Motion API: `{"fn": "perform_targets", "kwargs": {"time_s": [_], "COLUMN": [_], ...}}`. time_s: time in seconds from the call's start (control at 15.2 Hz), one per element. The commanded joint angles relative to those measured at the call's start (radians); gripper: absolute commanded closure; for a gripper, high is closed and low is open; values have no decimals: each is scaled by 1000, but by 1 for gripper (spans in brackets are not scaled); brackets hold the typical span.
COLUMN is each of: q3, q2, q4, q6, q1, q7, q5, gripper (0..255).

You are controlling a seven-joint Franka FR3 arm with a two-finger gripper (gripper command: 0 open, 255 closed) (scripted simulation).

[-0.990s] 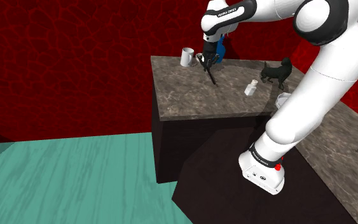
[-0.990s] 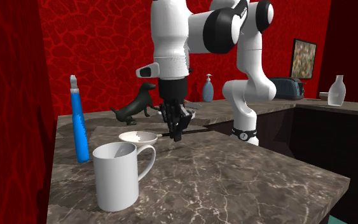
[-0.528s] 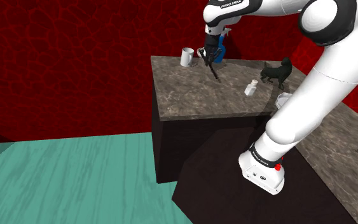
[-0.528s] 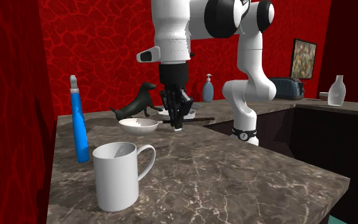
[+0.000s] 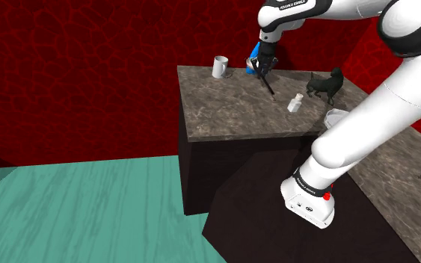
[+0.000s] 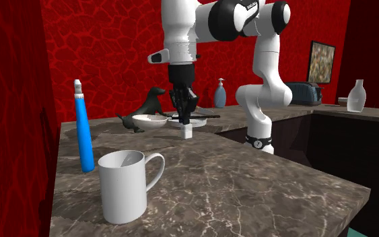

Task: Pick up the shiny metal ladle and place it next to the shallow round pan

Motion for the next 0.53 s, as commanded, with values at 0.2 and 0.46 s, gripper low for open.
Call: {"fn": "perform_targets", "kwargs": {"time_s": [0.2,0.46], "q3": [-52,-100], "q2": [-121,-207], "q4": [-136,-220], "q6": [24,29], "q1": [-48,-91], "q7": [-79,-147], "q5": [-39,-79], "gripper": [255,255]}}
